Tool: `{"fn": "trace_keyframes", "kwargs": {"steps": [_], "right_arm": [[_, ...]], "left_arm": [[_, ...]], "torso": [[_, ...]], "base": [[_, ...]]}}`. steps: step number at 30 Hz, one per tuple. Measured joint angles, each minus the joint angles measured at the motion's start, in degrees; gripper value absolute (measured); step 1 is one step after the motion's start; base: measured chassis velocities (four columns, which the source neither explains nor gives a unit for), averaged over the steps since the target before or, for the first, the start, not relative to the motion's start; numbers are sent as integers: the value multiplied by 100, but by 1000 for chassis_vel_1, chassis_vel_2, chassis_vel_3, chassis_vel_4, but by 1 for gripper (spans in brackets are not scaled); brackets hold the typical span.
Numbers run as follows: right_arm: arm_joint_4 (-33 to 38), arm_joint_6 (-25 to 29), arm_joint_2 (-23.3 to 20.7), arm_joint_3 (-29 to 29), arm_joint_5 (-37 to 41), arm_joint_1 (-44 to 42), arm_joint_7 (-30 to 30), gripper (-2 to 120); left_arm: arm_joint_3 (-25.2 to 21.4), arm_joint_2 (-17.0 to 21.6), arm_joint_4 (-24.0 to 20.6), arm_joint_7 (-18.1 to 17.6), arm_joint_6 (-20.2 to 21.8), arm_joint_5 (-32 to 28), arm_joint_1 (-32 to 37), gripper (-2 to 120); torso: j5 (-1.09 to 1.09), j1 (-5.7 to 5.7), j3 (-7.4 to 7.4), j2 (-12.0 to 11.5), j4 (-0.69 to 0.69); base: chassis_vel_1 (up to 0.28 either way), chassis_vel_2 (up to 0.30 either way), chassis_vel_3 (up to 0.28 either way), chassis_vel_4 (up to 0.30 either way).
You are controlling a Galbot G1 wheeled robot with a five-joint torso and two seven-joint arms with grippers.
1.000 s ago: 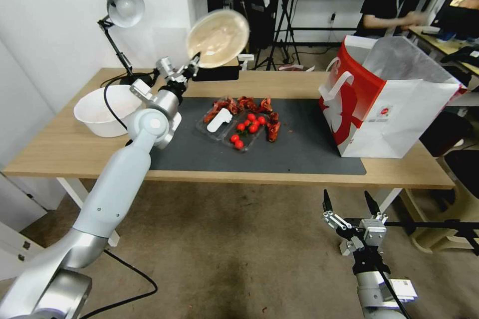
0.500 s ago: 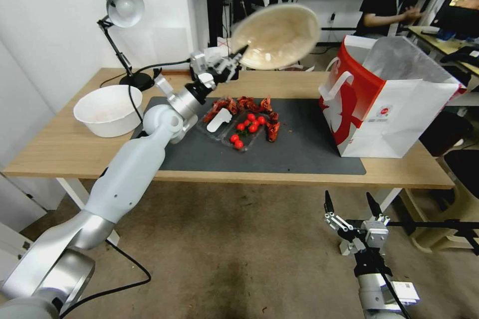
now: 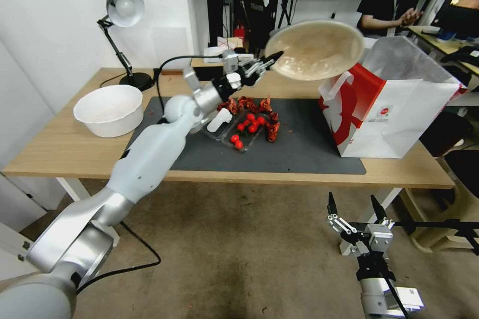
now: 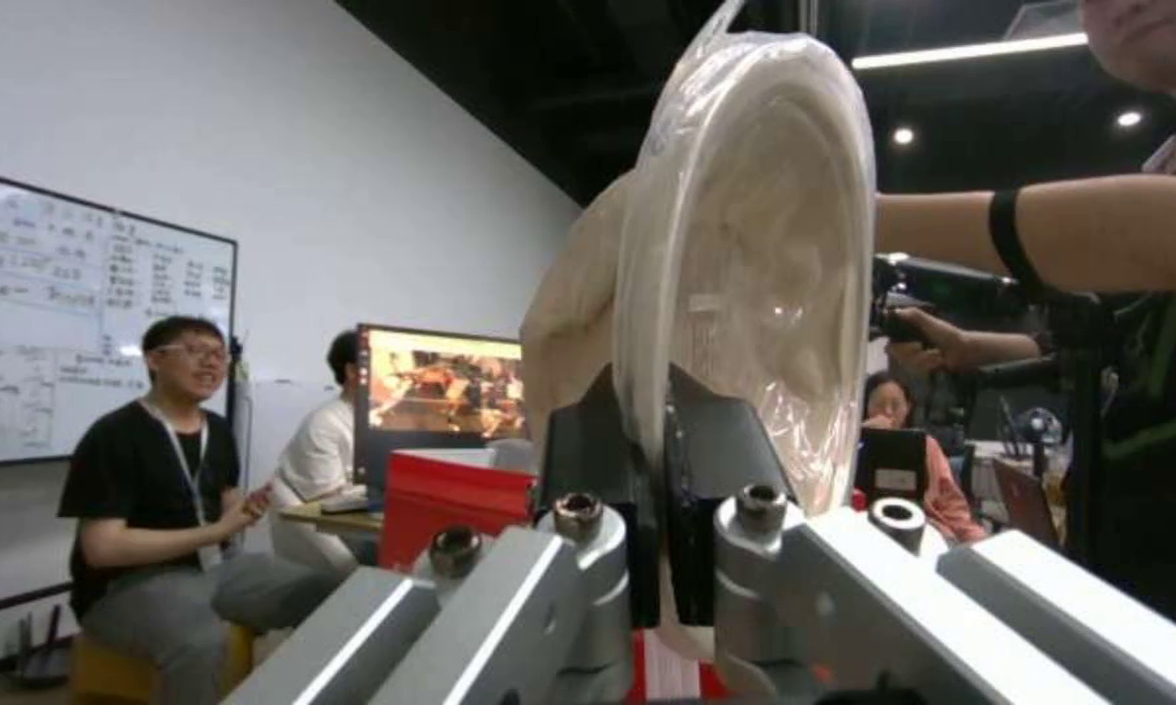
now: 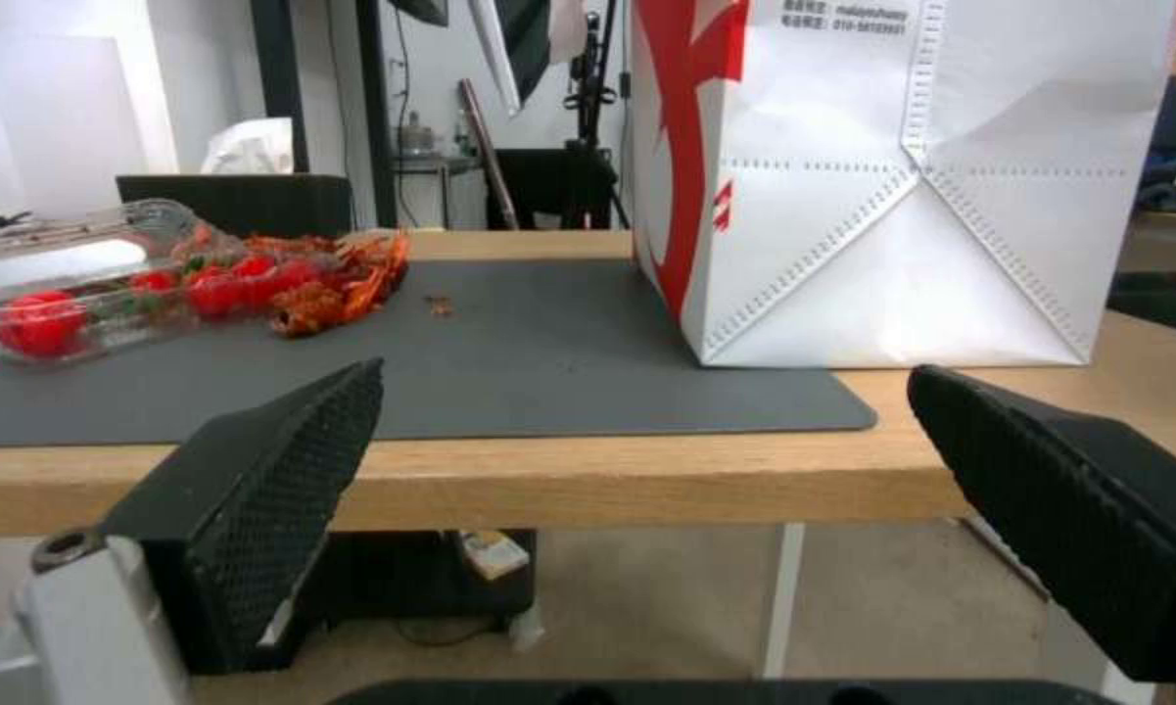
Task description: Pick up the trash from the table and place it into the takeout bag.
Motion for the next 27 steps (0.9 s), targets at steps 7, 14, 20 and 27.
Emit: {"fn": "trace_keyframes", "kwargs": {"steps": [7, 14, 20, 27], "right_arm": [[3, 18, 81, 10, -30, -18, -1, 100], [18, 22, 126, 11, -54, -13, -3, 100], [52, 19, 148, 37, -53, 4, 1, 100], [36, 35, 142, 82, -23, -14, 9, 100]], "left_arm": [[320, -471, 451, -339, 10, 2, -682, 0], [634, -818, 620, -979, -62, 142, -1047, 0], [990, -1024, 844, -1191, -192, 629, -1247, 0], [1290, -1218, 1010, -1388, -273, 1295, -1436, 0]], "torso": [[1, 0, -1, 0, 1], [1, 0, 0, 0, 0], [1, 0, 0, 0, 0], [0, 0, -1, 0, 0]], "base": [[0, 0, 0, 0], [0, 0, 0, 0], [0, 0, 0, 0], [0, 0, 0, 0]]}}
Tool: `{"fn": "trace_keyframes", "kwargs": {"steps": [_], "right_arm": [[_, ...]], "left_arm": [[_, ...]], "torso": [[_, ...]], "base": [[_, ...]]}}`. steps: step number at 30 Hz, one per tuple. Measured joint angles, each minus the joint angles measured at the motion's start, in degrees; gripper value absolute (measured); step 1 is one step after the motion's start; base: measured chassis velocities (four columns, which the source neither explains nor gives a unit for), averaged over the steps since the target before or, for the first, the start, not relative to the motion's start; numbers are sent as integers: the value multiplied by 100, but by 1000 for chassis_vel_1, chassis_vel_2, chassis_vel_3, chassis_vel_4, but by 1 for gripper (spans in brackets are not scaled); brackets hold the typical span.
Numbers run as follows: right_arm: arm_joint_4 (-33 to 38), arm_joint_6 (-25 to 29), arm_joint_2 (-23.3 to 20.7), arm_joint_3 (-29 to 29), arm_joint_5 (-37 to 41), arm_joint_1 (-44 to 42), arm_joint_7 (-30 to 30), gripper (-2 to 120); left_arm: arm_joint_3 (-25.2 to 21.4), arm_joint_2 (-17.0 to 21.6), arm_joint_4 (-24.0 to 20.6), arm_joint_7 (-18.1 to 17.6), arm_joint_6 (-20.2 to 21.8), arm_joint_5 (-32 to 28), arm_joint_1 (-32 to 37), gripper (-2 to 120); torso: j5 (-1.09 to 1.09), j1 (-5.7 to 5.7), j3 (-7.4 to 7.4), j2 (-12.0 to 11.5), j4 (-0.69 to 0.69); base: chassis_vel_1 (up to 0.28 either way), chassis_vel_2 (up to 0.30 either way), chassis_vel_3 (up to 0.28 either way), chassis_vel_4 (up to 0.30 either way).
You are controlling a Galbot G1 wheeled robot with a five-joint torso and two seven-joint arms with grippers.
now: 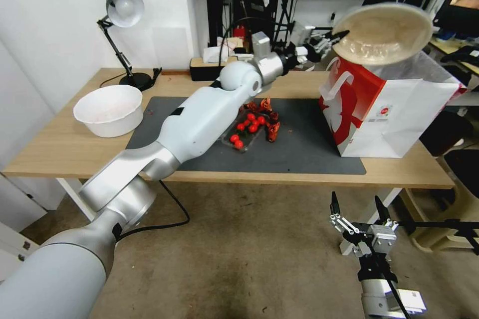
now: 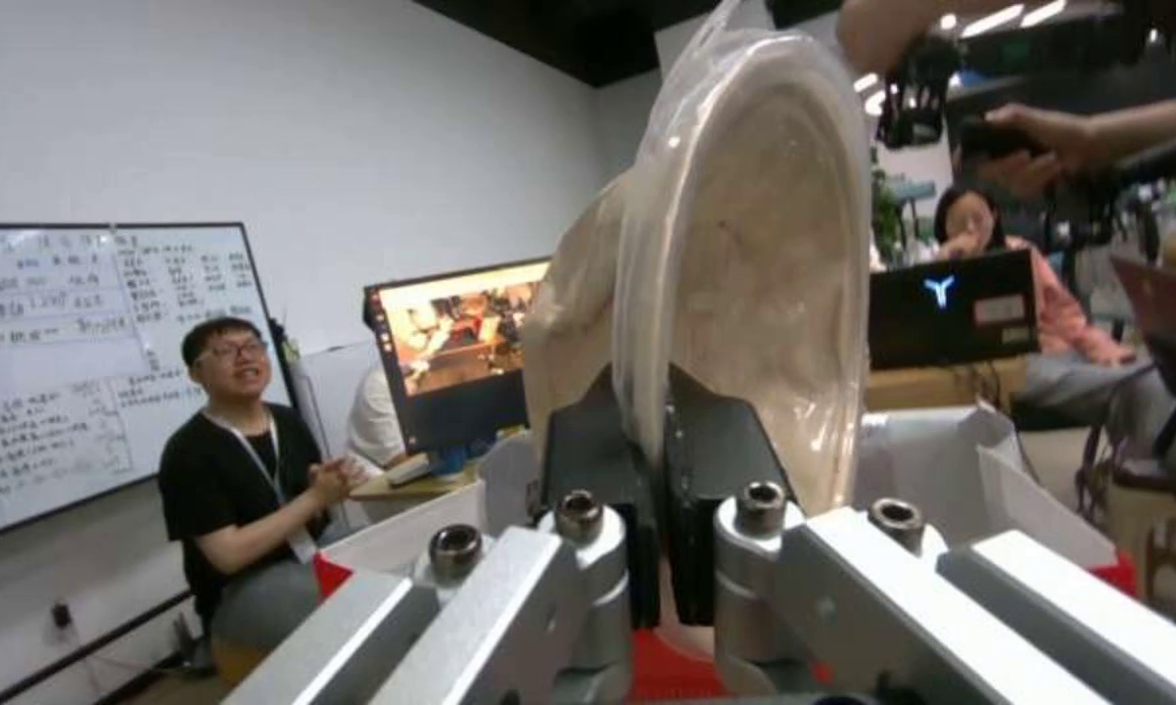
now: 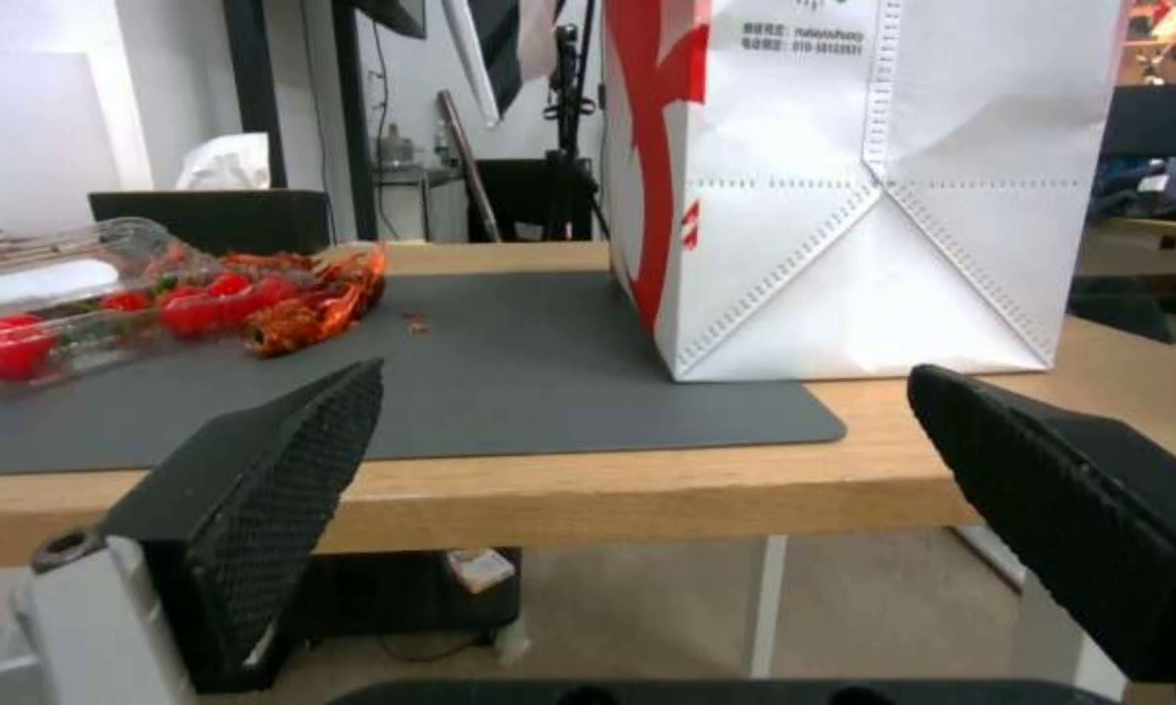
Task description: Pick up the trash from the table and place it into the takeout bag.
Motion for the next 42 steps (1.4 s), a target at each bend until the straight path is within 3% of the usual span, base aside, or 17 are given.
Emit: {"fn": "trace_keyframes", "kwargs": {"steps": [7, 14, 16, 27, 33, 35, 37, 41, 42], "right_arm": [[-35, 45, 0, 12, 15, -4, 5, 100], [-59, 45, 3, 1, 20, 31, 7, 100], [-60, 45, 15, -22, 20, 41, 6, 100], [-58, 45, 0, -10, 37, 35, 6, 100], [-31, 44, 8, -19, 38, 31, 4, 100], [-31, 44, 5, -19, 38, 31, 4, 100], [-29, 44, 7, -19, 38, 23, 3, 100], [-14, 44, 23, -34, 37, -2, 2, 100], [0, 44, 28, -48, 31, -22, -2, 100]], "left_arm": [[157, -49, 53, -45, -102, 894, -135, 0], [203, -32, -3, -123, -156, 1192, -218, 5], [268, 7, -72, -217, -153, 1288, -267, 19], [318, 50, -287, -506, -56, 1289, -178, 53], [201, 357, -685, -584, 39, 1083, 71, 82], [154, 421, -771, -604, 71, 1038, 127, 85], [37, 579, -1002, -744, 150, 969, 283, 94], [-82, 779, -1306, -1040, 265, 971, 469, 99], [-165, 909, -1587, -1406, 441, 946, 634, 100]], "torso": [[0, 0, 0, 0, 0], [0, 0, 0, 0, 1], [-1, 0, 0, 0, 0], [-1, 0, 0, 0, 0], [-2, 0, 0, 0, 1], [-1, 0, 0, 0, 1], [-2, 0, 0, 0, 1], [-2, 0, 0, 0, 1], [-2, 0, 0, 0, 3]], "base": [[0, 0, 0, 0], [0, 0, 0, 0], [0, 0, 0, 0], [0, 0, 0, 0], [0, 0, 0, 0], [0, 0, 0, 0], [0, 0, 0, 0], [0, 0, 0, 0], [0, 0, 0, 0]]}}
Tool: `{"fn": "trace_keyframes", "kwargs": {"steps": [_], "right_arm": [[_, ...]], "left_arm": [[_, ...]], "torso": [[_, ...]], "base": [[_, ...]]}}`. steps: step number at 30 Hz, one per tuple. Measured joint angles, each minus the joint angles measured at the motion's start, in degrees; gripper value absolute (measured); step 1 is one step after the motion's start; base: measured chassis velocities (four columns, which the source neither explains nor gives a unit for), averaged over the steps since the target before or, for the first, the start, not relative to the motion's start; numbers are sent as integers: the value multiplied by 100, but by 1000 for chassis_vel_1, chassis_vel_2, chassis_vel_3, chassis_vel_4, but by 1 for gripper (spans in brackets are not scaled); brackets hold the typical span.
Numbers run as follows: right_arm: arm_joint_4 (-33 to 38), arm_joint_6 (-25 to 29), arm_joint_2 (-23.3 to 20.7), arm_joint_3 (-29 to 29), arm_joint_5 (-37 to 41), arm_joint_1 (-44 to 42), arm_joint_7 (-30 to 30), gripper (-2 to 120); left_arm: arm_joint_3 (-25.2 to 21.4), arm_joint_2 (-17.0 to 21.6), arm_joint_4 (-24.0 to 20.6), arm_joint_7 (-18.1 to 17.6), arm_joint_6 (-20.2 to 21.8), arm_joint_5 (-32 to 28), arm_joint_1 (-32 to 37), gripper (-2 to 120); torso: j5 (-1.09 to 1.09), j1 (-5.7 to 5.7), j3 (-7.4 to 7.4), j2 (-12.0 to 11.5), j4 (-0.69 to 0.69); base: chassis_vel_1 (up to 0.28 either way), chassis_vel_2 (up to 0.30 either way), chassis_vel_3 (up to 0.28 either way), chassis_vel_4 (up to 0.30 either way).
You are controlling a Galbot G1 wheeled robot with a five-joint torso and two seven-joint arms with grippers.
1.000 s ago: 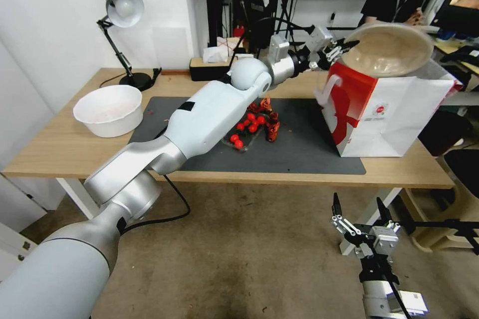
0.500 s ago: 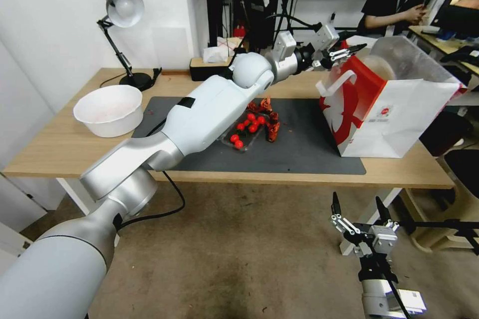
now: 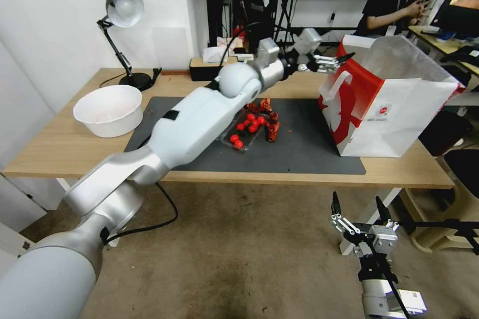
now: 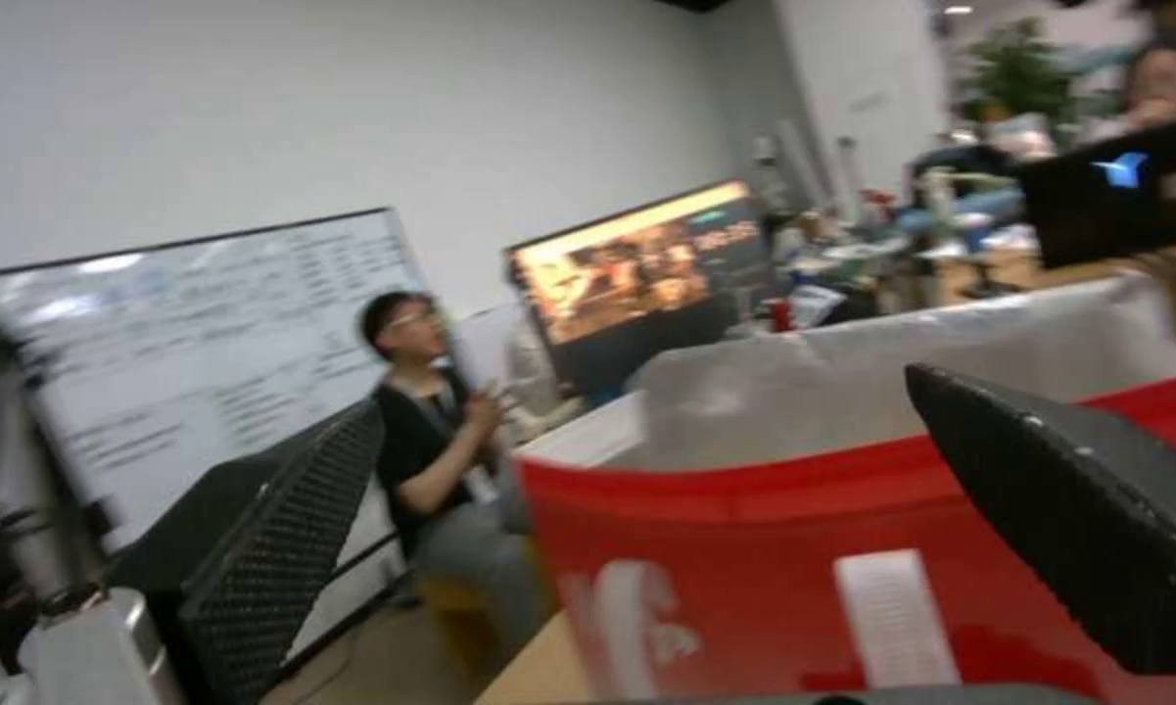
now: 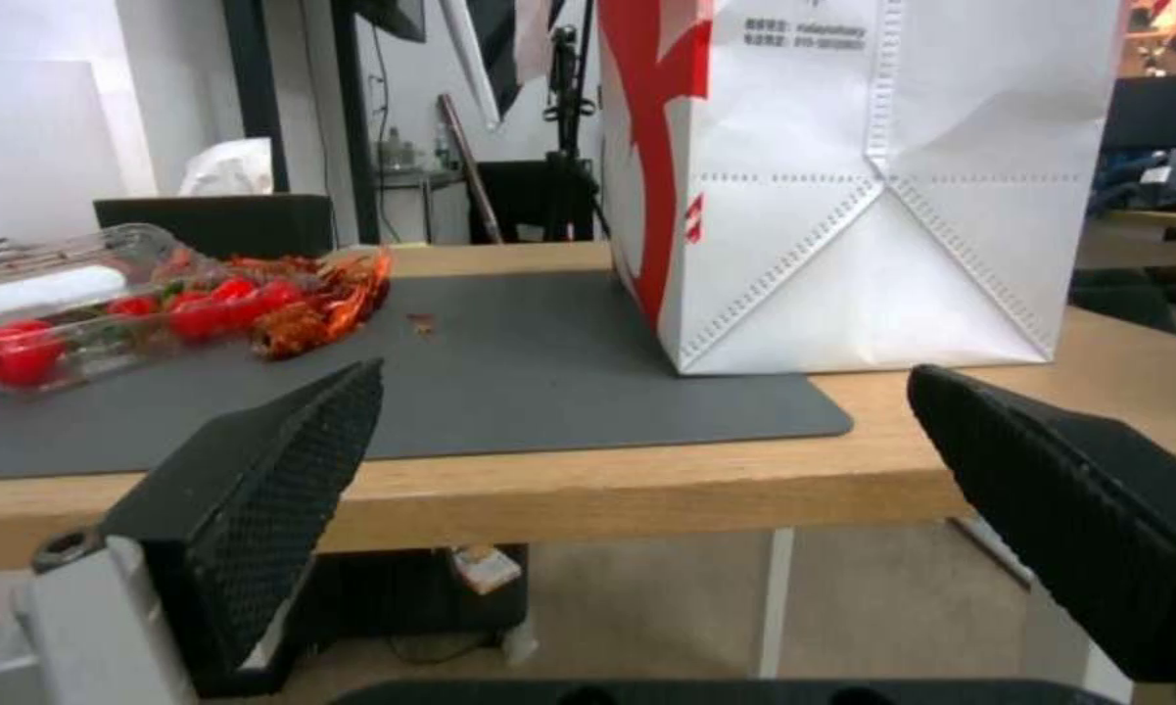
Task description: Pick up the trash from the table and place it into the takeout bag.
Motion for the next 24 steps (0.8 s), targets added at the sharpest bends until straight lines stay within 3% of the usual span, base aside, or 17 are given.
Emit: {"fn": "trace_keyframes", "kwargs": {"steps": [3, 4, 5, 7, 8, 10, 11, 15, 24], "right_arm": [[27, -2, -6, -4, -7, -30, -2, 100], [27, -2, -6, -4, -7, -30, -2, 100], [31, -3, -15, -4, -10, -38, -2, 100], [31, -5, -23, -7, -13, -39, -3, 100], [31, -5, -23, -7, -13, -39, -3, 100], [29, -10, -19, -15, -20, -25, -4, 100], [29, -10, -19, -15, -20, -25, -4, 100], [28, -14, 7, -43, -41, -17, -11, 100], [108, -90, -30, -50, -53, 25, -13, 100]], "left_arm": [[-118, 176, -549, -1139, 494, -62, 331, 100], [-118, 176, -549, -1139, 494, -62, 331, 100], [-164, 229, -737, -1700, 672, -37, 509, 100], [-244, 281, -898, -2399, 957, 221, 730, 100], [-244, 281, -898, -2399, 957, 221, 730, 100], [-350, 315, -1076, -3491, 1385, 391, 975, 100], [-350, 315, -1076, -3491, 1385, 391, 975, 100], [-537, 477, -1303, -4273, 1710, 464, 1255, 100], [-832, 1025, -1811, -4456, 1827, 904, 1821, 100]], "torso": [[1, 0, 0, 1, -2], [1, 0, 0, 1, -2], [1, -1, 0, 1, -2], [1, 0, 0, 0, -2], [1, 0, 0, 0, -2], [1, 0, 0, 0, -2], [1, 0, 0, 0, -2], [1, 0, 0, 0, -3], [1, -1, -1, 1, -2]], "base": [[0, 0, 0, 0], [0, 0, 0, 0], [0, 0, 0, 0], [0, 0, 0, 0], [0, 0, 0, 0], [0, 0, 0, 0], [0, 0, 0, 0], [0, 0, 0, 0], [0, 0, 0, 0]]}}
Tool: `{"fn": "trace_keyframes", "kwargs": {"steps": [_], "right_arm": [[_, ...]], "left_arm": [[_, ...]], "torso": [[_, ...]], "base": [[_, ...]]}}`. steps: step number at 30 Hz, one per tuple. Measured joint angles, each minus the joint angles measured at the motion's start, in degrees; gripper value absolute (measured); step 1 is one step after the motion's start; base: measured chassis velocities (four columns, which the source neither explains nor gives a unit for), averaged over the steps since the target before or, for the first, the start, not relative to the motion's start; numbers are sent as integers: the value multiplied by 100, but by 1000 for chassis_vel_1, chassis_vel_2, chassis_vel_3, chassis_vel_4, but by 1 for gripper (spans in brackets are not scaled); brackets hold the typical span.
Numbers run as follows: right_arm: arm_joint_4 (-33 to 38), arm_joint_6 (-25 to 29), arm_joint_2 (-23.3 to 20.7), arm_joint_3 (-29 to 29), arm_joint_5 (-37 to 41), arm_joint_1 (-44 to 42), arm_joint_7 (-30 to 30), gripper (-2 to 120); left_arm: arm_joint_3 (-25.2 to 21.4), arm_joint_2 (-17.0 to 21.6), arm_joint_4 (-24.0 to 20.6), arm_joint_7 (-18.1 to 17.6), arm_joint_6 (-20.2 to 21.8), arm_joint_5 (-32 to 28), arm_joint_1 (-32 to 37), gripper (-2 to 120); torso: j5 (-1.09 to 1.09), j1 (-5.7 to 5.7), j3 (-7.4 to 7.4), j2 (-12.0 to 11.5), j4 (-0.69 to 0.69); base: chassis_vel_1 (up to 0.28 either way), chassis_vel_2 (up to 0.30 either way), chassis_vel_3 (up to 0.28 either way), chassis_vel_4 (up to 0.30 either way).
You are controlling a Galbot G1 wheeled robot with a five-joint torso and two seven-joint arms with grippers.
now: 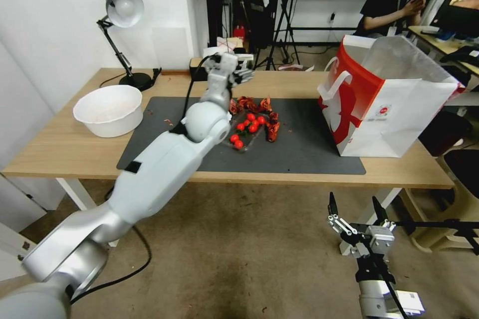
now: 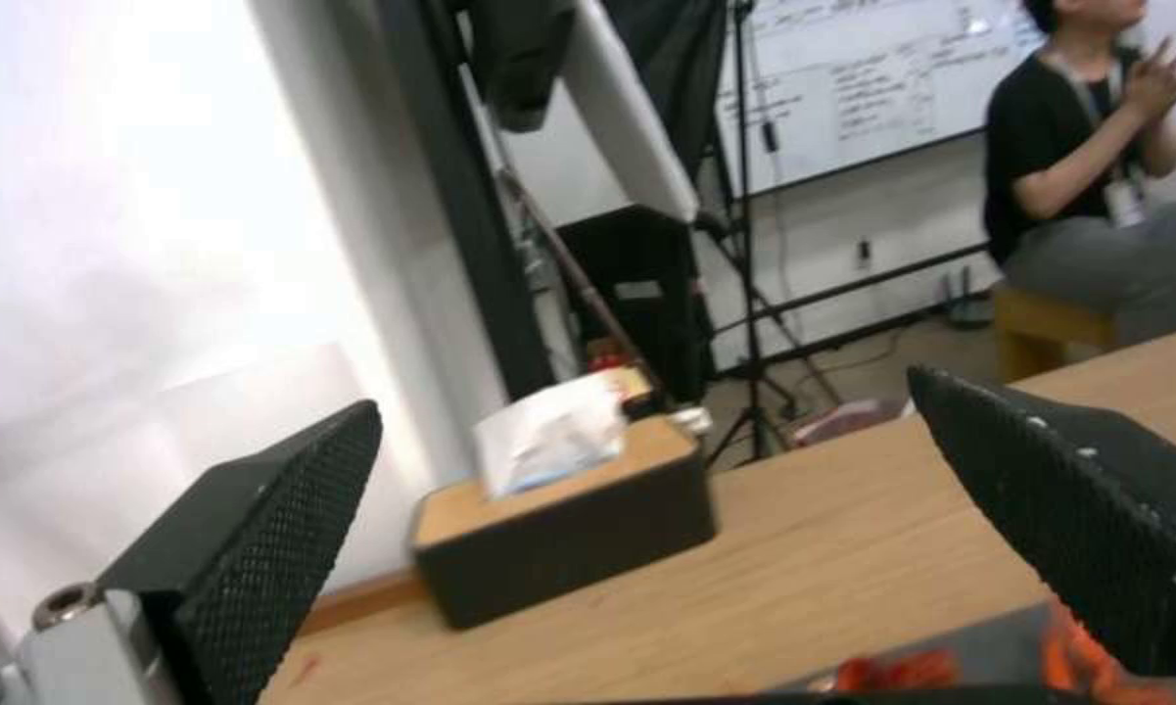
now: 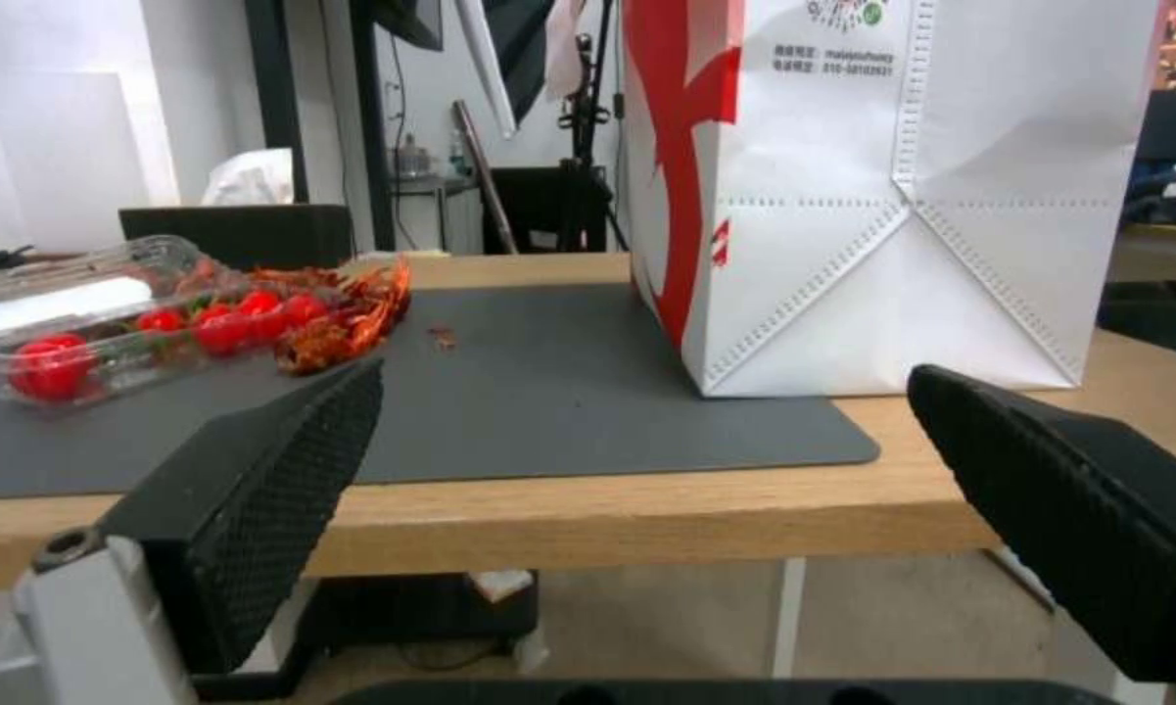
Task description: Pick up the trash from the table and place it into the takeout bag.
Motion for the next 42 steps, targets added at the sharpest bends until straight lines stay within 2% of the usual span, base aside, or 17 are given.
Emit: {"fn": "trace_keyframes", "kwargs": {"steps": [2, 4, 6, 10, 14, 23, 25, 26, 28, 33, 35, 42], "right_arm": [[-6, 0, -19, 1, 0, -1, -1, 100], [-9, 1, -19, -1, 0, -3, -2, 100], [-15, 24, -21, -5, 0, -18, -9, 100], [-13, 44, -26, -5, 0, -22, -15, 100], [10, 74, -88, 10, 18, -33, -24, 100], [44, 84, -186, 9, 37, -45, -30, 100], [70, 88, -212, -1, 57, -45, -69, 100], [70, 88, -212, -1, 57, -45, -69, 100], [106, 91, -254, -1, 109, -39, -113, 100], [131, 86, -320, 5, 177, -22, -153, 100], [138, 54, -381, -13, 282, -20, -194, 100], [134, 11, -531, -44, 437, 23, -286, 100]], "left_arm": [[-205, 236, -278, 0, 40, 64, 358, 100], [-238, 268, -329, 1, 41, 71, 416, 100], [-482, 435, -641, 27, 45, 77, 783, 100], [-678, 507, -843, 46, 46, 81, 1071, 100], [-1467, 565, -1384, 203, 61, 216, 2014, 100], [-2004, 646, -1912, 299, -40, 463, 3178, 100], [-2230, 659, -2059, 381, -180, 575, 3687, 100], [-2230, 659, -2059, 381, -180, 575, 3687, 100], [-2514, 646, -2188, 564, -435, 648, 4220, 100], [-2841, 618, -2407, 812, -758, 704, 4859, 100], [-3049, 500, -2596, 993, -1037, 781, 5351, 100], [-3202, 90, -2946, 1126, -1324, 1072, 6222, 100]], "torso": [[-1, 0, 0, -1, 1], [0, 0, 0, 0, 1], [1, 0, 0, 0, -1], [0, 0, 0, 0, -1], [0, 0, 0, 0, 0], [0, 0, 1, 0, -1], [1, 0, 0, 0, 0], [1, 0, 0, 0, 0], [0, 0, 0, 0, 2], [1, 0, 0, 0, 1], [2, 0, 0, 0, 0], [2, 0, 0, 0, 0]], "base": [[0, 0, 0, 0], [0, 0, 0, 0], [0, 0, 0, 0], [0, 0, 0, 0], [0, 0, 0, 0], [0, 0, 0, 0], [0, 0, 0, 0], [0, 0, 0, 0], [0, 0, 0, 0], [0, 0, 0, 0], [0, 0, 0, 0], [0, 0, 0, 0]]}}
